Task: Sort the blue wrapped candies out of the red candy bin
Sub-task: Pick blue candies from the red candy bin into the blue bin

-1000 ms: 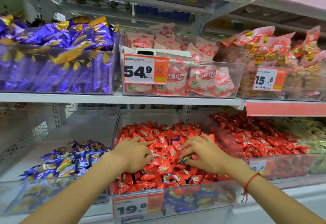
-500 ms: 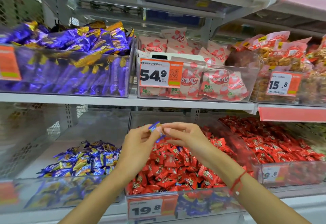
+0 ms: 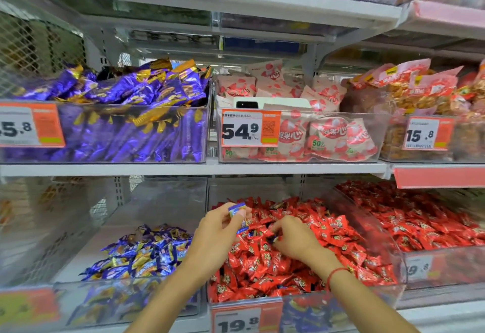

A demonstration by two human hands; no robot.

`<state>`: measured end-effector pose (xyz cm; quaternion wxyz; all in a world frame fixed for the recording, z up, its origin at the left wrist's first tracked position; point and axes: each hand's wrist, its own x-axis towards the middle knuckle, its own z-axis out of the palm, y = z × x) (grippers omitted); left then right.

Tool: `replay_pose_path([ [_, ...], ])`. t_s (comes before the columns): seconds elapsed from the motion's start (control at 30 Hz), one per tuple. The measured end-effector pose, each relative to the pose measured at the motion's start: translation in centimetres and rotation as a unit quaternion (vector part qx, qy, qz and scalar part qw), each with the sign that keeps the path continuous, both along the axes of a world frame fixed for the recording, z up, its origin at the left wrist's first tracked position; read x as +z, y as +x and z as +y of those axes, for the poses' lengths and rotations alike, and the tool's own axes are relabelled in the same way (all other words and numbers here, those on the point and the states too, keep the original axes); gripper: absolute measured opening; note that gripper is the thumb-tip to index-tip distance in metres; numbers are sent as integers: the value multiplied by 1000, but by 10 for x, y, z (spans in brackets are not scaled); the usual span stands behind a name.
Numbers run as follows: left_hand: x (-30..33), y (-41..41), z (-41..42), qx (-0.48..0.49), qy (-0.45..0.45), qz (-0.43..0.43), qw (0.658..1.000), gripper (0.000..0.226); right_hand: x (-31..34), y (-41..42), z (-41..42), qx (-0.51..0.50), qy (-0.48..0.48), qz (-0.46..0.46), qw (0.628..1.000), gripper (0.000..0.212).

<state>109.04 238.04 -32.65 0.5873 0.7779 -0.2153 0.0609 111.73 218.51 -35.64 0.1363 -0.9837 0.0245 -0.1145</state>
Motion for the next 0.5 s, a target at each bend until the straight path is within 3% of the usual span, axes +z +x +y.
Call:
replay_pose_path([
  [0.17,-1,2,-5,-14,12,6,1000,18,12,-26,-11,28,137,-58,988,30],
  [0.27,-5,2,-8,-10,50,-5,999,18,21,-34,-19,25,203,1,979,40],
  [0.37,-6,1,-12,-7,68,-7,998,19,30,-40,-30,58,270,53,960,26],
  [0.5,-10,0,-16,-32,73,3,997,22,41,-51,-39,74,283,37,956,11],
])
